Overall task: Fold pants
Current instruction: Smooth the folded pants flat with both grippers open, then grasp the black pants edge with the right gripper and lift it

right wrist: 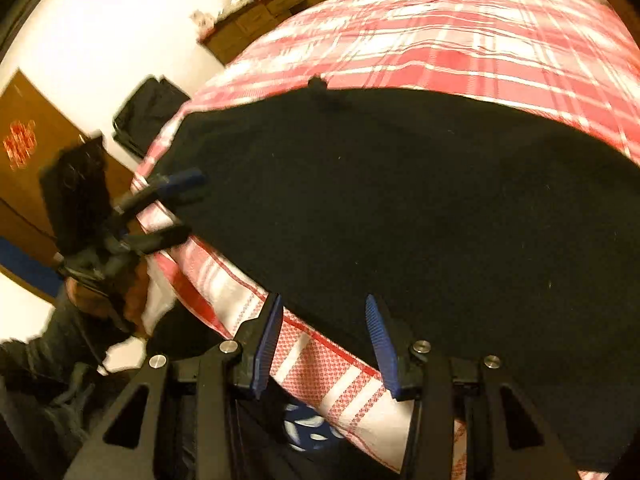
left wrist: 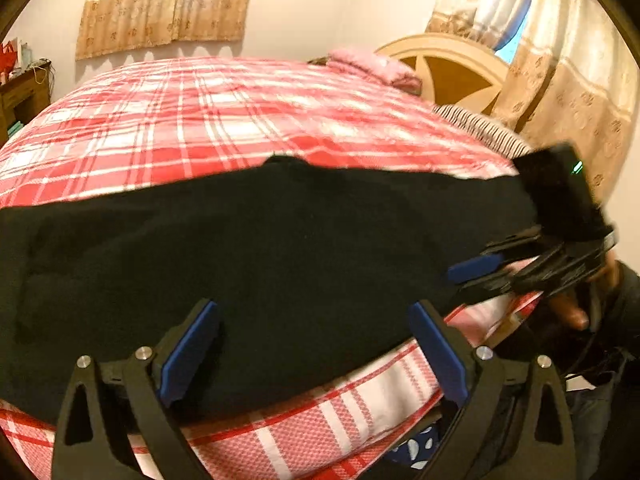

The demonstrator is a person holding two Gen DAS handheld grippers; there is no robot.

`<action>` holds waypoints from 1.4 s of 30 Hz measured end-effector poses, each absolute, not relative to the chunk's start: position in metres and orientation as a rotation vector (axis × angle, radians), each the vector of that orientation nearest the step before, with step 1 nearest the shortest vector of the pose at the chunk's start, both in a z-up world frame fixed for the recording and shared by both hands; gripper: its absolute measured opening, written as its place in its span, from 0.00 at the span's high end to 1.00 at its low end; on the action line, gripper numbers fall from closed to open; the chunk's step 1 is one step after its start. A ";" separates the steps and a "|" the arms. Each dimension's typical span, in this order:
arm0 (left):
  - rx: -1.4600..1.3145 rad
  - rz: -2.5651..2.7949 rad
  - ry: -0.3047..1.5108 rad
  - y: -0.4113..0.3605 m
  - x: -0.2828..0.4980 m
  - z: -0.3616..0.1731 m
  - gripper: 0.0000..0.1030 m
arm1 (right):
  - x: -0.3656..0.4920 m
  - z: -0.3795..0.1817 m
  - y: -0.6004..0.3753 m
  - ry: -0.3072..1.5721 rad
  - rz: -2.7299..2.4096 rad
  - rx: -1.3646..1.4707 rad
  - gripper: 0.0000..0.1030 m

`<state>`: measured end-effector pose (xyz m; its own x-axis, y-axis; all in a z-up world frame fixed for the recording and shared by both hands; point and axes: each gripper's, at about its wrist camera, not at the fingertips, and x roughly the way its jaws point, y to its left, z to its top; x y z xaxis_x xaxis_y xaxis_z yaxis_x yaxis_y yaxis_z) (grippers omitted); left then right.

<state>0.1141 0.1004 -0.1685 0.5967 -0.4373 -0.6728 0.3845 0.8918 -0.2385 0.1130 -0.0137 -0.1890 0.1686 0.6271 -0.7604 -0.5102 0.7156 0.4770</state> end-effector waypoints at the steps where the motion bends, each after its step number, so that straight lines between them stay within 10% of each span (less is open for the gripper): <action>1: -0.063 -0.477 0.806 0.098 0.114 -0.171 0.04 | 0.112 -0.185 -0.018 1.122 0.796 0.113 0.56; 17: 0.090 -0.571 0.810 0.024 0.131 -0.161 0.04 | 0.120 -0.139 -0.213 0.923 0.259 0.242 0.55; 42: 0.261 -0.639 0.857 -0.046 0.139 -0.161 0.02 | 0.124 -0.128 -0.253 0.910 0.002 0.026 0.54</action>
